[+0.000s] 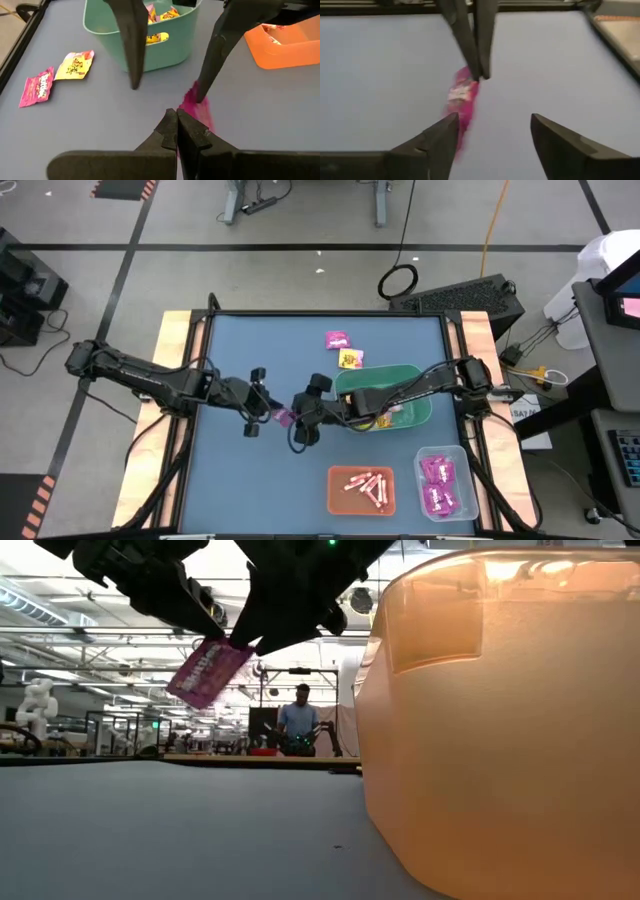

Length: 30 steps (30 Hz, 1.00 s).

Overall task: Sort candy
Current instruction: Put the purple candy pack into the transparent bin

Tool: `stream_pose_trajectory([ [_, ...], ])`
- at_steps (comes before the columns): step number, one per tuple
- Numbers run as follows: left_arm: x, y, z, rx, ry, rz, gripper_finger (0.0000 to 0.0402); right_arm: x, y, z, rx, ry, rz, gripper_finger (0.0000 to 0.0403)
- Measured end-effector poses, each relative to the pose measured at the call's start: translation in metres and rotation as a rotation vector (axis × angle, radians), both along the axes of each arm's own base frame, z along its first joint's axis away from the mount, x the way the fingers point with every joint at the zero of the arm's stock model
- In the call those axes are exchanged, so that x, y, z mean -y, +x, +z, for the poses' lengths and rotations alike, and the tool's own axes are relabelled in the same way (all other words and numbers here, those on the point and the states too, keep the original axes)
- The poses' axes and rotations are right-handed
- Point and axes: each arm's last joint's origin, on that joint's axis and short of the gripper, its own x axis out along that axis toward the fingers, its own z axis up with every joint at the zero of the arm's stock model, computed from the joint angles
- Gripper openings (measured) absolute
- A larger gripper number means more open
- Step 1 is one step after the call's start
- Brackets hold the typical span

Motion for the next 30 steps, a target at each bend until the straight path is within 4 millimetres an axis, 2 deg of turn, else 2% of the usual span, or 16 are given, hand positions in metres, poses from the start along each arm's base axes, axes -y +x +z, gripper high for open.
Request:
stream_pose_trajectory([
  [5, 0.001, 0.0, 0.0, 0.006, 0.007, 0.003, 0.0, 0.006, 0.004, -0.005, -0.008, 0.079, 0.04, 0.0173],
  [12, 0.001, 0.0, 0.001, 0.014, 0.02, -0.005, 0.0, 0.011, 0.011, -0.029, -0.06, 0.084, 0.035, 0.0067],
  [16, 0.001, 0.0, 0.001, 0.012, 0.02, -0.005, 0.0, 0.011, 0.012, -0.03, -0.06, 0.084, 0.04, 0.0011],
  [23, 0.001, 0.001, 0.002, 0.022, -0.021, 0.026, 0.0018, 0.009, 0.01, -0.028, -0.064, 0.081, 0.045, 0.0012],
  [30, 0.002, -0.001, -0.001, -0.012, -0.133, 0.061, 0.0093, -0.001, 0.004, -0.015, -0.052, 0.066, 0.071, 0.0003],
])
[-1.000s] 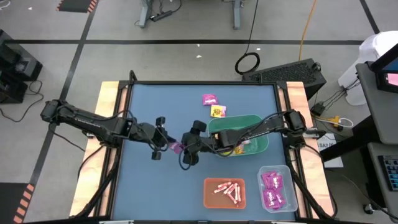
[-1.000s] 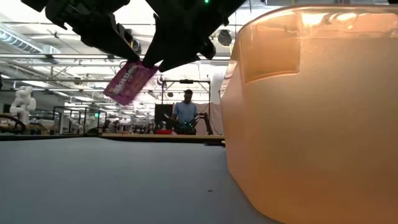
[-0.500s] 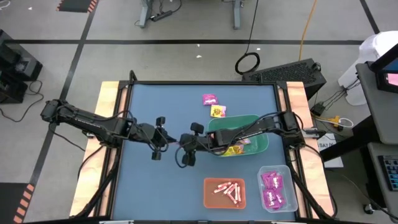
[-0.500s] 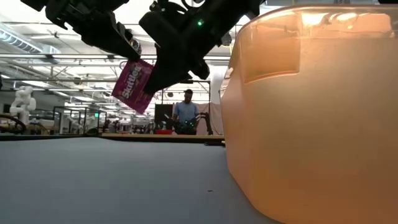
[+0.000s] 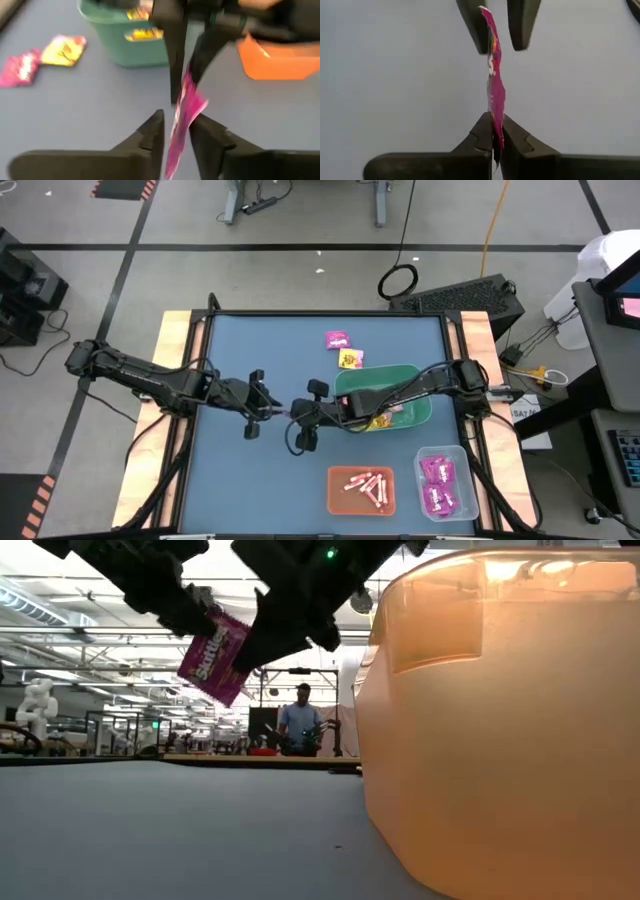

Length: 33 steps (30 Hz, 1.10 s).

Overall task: Sort candy
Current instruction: Put the purple candy pack into the transparent bin

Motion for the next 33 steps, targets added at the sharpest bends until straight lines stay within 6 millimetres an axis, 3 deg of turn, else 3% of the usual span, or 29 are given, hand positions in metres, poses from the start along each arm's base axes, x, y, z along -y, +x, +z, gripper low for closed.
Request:
stream_pose_trajectory([
  [7, 0.008, -0.006, -0.006, -0.072, -0.04, 0.002, 0.0176, -0.021, -0.014, 0.021, 0.027, -0.009, 0.011, 0.0001],
  [14, 0.027, -0.006, -0.007, 0.015, -0.054, -0.088, 0.0187, -0.046, -0.025, 0.036, 0.074, -0.018, 0.043, 0.0001],
  [22, 0.049, -0.007, 0.001, 0.136, -0.003, -0.144, 0.0137, -0.059, -0.026, 0.039, 0.122, -0.005, 0.067, 0.0],
  [29, 0.06, -0.012, 0.0, 0.147, 0.035, -0.14, 0.0018, -0.059, -0.025, 0.041, 0.136, 0.008, 0.069, 0.0002],
  [33, 0.064, -0.014, 0.0, 0.154, 0.042, -0.141, 0.0014, -0.062, -0.026, 0.04, 0.132, 0.018, 0.069, 0.0028],
])
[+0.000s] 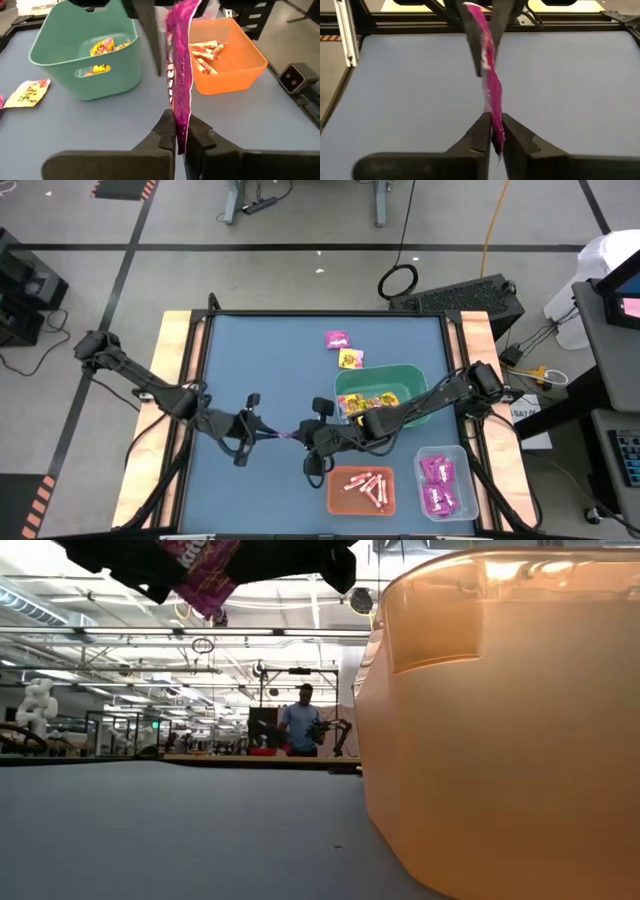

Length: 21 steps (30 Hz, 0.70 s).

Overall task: Sort candy
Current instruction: Put the purple candy pack into the transparent bin

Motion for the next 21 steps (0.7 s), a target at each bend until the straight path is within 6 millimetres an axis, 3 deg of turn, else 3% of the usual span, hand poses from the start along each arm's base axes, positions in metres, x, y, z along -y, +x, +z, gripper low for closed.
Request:
stream_pose_trajectory([
  [7, 0.002, -0.001, 0.012, 0.095, -0.06, -0.005, 0.0014, -0.01, -0.013, 0.01, 0.006, -0.058, -0.041, 0.0093],
  [12, -0.001, -0.006, 0.025, 0.178, -0.065, 0.005, 0.0013, -0.029, -0.029, 0.014, -0.004, -0.148, -0.086, 0.0115],
  [14, -0.001, -0.007, 0.028, 0.211, 0.024, -0.026, 0.0013, -0.04, -0.033, 0.014, 0.001, -0.147, -0.067, 0.0116],
  [21, 0.008, -0.011, 0.03, 0.307, 0.578, -0.251, 0.0012, -0.067, -0.047, 0.013, 0.005, -0.125, -0.011, 0.0108],
])
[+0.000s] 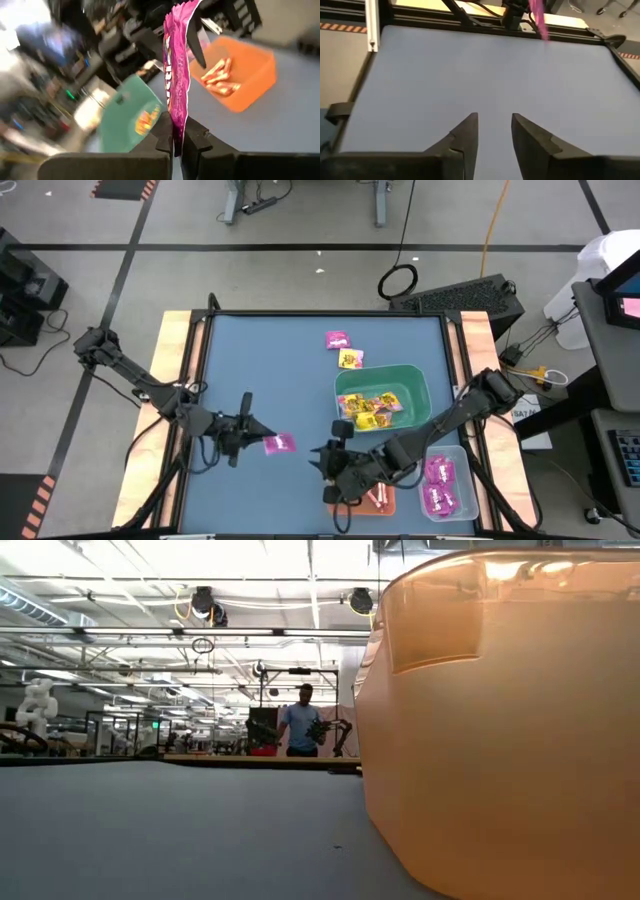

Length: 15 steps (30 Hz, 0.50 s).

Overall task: Sort candy
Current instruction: Put the purple candy pack into the transparent bin

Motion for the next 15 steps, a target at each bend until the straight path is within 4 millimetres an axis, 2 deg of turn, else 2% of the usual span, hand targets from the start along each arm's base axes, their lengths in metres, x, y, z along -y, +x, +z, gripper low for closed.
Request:
stream_pose_trajectory([
  [6, 0.0029, -0.0014, 0.001, 0.079, 0.419, -0.123, 0.0011, -0.0099, -0.0057, -0.0001, 0.003, 0.018, 0.015, 0.0105],
  [10, 0.0037, -0.0019, 0.0012, 0.094, 0.498, -0.146, 0.0011, -0.0109, -0.0069, -0.0007, -0.005, 0.013, 0.019, 0.0105],
  [15, 0.0037, -0.0018, 0.0012, 0.095, 0.503, -0.147, 0.001, -0.0109, -0.0069, -0.0007, -0.002, 0.026, 0.01, 0.0105],
])
